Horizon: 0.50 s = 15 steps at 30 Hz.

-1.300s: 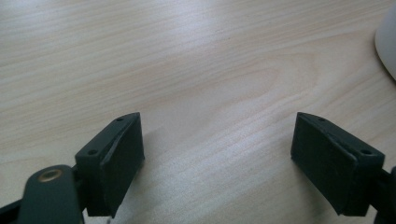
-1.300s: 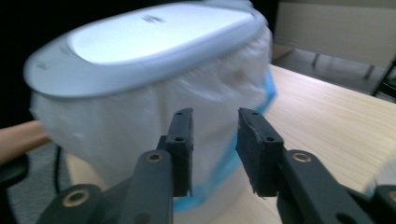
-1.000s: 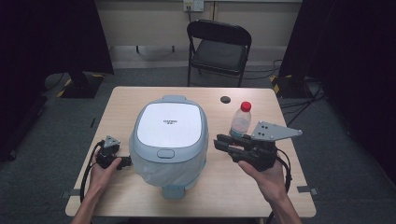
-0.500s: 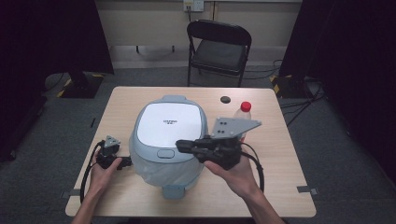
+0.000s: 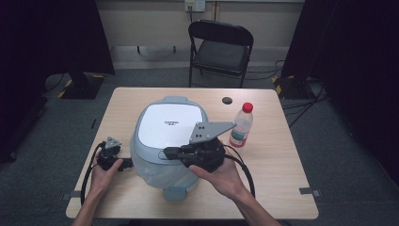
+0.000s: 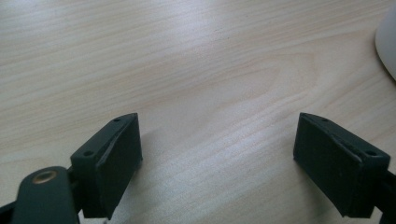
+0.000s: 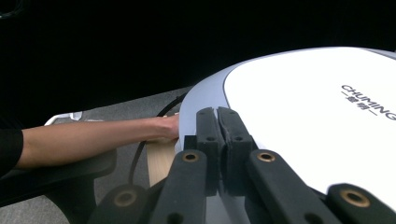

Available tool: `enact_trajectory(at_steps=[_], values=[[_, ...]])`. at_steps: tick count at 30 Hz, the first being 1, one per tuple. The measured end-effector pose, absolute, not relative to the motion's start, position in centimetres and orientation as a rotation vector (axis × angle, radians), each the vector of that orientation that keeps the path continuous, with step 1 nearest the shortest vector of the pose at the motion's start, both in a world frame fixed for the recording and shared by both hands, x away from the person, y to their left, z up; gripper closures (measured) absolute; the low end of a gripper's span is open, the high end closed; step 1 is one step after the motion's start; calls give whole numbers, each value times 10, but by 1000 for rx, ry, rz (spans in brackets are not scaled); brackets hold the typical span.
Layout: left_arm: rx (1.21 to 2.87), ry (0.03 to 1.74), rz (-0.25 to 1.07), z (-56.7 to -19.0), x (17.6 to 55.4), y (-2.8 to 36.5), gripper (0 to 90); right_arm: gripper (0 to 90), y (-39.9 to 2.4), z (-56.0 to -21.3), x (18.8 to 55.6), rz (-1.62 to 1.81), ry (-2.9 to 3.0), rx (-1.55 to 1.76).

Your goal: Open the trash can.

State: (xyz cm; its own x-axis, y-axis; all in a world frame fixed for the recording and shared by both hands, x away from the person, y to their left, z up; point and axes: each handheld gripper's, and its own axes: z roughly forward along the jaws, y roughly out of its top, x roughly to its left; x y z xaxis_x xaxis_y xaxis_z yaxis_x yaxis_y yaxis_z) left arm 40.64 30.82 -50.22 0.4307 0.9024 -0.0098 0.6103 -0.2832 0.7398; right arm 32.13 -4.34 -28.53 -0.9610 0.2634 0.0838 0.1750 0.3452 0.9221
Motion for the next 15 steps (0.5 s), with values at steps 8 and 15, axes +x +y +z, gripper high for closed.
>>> enact_trajectory(at_steps=[8,15], values=[[2007,1272,553,-502,406,308,147,892,-44,-287,323,1726,2522,411],[2008,1272,552,-502,407,308,146,745,-52,-286,321,1779,2464,403]])
